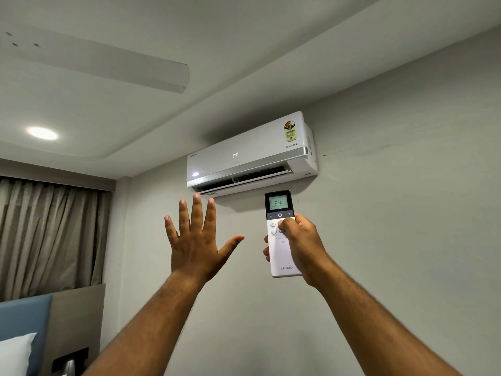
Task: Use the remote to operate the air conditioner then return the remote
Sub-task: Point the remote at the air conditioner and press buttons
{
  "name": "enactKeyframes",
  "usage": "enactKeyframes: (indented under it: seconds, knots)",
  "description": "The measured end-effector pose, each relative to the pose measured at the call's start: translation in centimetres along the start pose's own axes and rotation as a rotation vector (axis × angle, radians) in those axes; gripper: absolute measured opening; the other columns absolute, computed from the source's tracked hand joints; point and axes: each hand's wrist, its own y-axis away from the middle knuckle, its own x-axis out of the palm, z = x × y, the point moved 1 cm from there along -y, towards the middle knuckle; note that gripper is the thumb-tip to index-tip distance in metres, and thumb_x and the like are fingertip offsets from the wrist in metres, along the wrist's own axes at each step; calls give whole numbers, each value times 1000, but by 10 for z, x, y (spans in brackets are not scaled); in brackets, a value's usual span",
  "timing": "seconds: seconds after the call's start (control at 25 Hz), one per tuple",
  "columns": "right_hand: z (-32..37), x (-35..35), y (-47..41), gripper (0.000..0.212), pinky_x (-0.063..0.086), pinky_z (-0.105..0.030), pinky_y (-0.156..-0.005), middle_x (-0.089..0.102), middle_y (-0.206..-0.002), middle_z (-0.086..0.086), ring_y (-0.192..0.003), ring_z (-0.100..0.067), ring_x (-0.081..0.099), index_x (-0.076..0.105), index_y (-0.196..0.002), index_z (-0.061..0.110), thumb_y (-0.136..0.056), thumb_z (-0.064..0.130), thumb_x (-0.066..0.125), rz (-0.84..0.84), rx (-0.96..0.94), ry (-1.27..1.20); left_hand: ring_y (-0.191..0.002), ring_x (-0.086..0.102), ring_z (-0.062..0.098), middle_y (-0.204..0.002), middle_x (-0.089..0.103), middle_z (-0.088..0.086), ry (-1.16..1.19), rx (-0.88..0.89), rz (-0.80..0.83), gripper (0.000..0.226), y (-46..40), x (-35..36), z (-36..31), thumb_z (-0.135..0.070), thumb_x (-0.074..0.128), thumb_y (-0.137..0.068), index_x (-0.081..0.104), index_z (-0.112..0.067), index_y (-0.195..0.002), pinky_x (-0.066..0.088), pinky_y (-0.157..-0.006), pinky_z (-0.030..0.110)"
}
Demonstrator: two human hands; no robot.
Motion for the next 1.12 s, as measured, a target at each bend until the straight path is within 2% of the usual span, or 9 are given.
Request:
enactKeyframes:
  seconds: [0.24,0.64,1.12]
  knots:
    - [-2,1,1,8,57,-33,-51,71,-90,-19,-59,-29,69,52,-98,15,-95,20,46,-5,0,-11,-147,-10,33,-158,-12,6,0,-10,3,99,1,3,4,-86,1,-69,-11,-26,-146,-2,-115,62]
    - [-7,6,-1,9,56,-30,-47,71,-81,-15,-51,-23,69,54,-94,17,-95,19,45,-8,2,-20,-146,-11,33,-157,-12,6,8,-26,7,99,2,10,13,-86,3,-69,-11,-25,-146,-3,-114,62]
    - [-2,6,1,10,56,-31,-46,71,-78,-15,-51,-24,69,54,-95,12,-94,17,46,-3,-11,-46,-146,-11,33,-160,-6,10,14,-21,-4,99,-1,4,12,-86,3,-69,-10,-25,-146,-3,-115,61]
